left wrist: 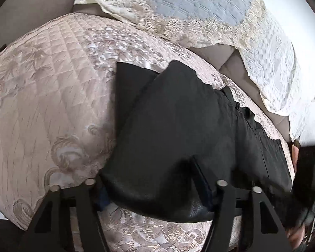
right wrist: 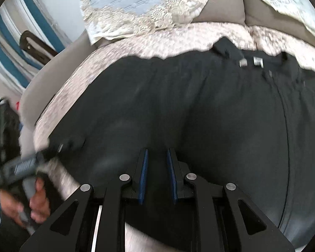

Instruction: Fold large clothes

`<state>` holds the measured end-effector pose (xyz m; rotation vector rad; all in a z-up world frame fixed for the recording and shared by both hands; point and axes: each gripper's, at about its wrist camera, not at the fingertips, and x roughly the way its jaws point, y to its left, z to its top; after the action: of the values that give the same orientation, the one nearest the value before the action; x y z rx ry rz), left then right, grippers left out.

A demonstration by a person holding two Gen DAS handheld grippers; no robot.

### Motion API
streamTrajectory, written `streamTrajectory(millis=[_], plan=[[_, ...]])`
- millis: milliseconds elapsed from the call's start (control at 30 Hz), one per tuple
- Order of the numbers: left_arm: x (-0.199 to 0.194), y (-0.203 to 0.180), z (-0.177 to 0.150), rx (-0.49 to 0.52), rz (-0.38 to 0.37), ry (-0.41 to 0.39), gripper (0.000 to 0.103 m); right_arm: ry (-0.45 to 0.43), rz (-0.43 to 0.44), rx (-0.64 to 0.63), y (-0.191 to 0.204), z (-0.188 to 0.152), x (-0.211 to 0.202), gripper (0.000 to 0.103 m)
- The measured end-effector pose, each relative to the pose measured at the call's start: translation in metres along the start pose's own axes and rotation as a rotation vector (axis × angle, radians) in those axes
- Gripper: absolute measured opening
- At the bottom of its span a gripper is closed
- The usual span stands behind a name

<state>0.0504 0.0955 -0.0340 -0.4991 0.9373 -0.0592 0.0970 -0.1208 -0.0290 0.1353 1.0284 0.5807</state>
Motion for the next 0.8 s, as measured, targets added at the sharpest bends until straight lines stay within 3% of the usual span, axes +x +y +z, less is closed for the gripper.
streamTrajectory(millis=[167,300,567,800], plan=[[0.001,0.008,0.009,-0.047,-0.018,0.025,0.028,0.001,0.012,-0.013,0.002,-0.012,-0.004,0.018],[-0.019,-0.001,0.017,-0.027,-0.048,0.001,0.014,-0.011,0.033,0.034,-0.007,-0.004,-0.018,0.018],[-0.073,-0.092,0.029,0.178,-0.218,-0.099,0.010,-0.143,-0.011,0.167,-0.059,-0.018,-0.090,0.018],[-0.045,-0.205,0.018,0.385,-0.391,-0.041,0.009,-0.243,-0.082,0.309,-0.111,-0.044,-0.149,0.018]])
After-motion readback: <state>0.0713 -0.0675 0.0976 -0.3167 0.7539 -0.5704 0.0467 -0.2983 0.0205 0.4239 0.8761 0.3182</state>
